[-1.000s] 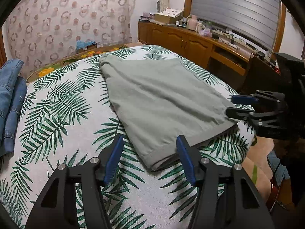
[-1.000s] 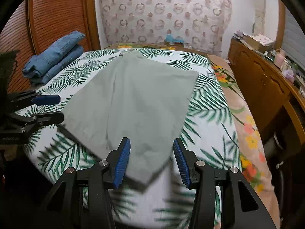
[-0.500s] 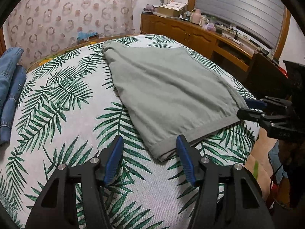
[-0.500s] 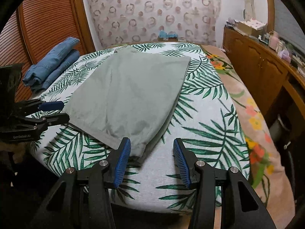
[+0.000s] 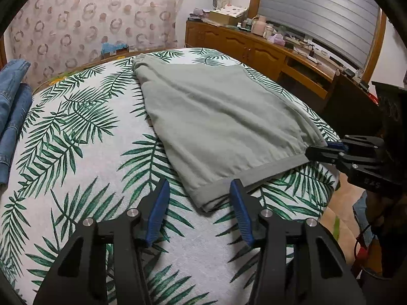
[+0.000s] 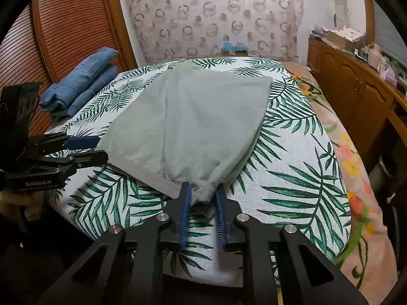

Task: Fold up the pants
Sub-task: 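Close the right tool on the pants' hem end while the left tool closes beside it, then lift the hem end with both tools and carry it over the pants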

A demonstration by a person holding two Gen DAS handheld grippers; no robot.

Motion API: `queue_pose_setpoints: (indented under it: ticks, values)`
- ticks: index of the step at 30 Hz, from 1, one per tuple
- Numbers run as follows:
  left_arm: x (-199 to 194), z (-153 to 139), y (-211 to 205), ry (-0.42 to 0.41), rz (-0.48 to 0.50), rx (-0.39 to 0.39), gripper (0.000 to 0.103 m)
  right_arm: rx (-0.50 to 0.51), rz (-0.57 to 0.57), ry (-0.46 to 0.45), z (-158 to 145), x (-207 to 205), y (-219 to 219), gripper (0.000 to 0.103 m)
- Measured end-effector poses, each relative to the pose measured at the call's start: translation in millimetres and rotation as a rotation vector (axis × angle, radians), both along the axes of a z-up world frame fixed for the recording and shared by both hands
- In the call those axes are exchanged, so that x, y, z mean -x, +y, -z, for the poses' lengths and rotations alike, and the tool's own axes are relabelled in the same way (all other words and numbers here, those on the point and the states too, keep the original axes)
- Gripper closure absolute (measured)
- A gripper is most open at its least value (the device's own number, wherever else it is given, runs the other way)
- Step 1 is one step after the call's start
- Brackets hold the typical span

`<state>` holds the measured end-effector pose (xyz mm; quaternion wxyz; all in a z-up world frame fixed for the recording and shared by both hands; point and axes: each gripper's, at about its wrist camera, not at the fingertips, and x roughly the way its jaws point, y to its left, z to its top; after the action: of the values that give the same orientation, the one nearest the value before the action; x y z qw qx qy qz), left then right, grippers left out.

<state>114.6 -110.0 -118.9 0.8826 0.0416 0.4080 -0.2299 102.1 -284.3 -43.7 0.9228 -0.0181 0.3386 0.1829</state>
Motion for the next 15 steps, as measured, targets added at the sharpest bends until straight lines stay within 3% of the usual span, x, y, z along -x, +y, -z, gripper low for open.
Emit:
queue_pose_setpoints:
  ticks: [6, 13, 15]
  values:
    - [5.4, 0.8, -7.0, -0.022, 0.002, -0.027, 0.053, -0.005, 0.006, -0.010, 3.9, 0.5, 1.7, 0.091]
    - [8.1, -1.3, -11.1, -0.046, 0.022, -0.023, 0.086, -0.031, 0.009, -0.019, 4.3, 0.7, 1.3, 0.094]
    - [7.3, -4.8, -7.4, -0.045, 0.028, 0.007, 0.091, -0.047, 0.005, -0.027, 2.8, 1.1, 0.9, 0.094]
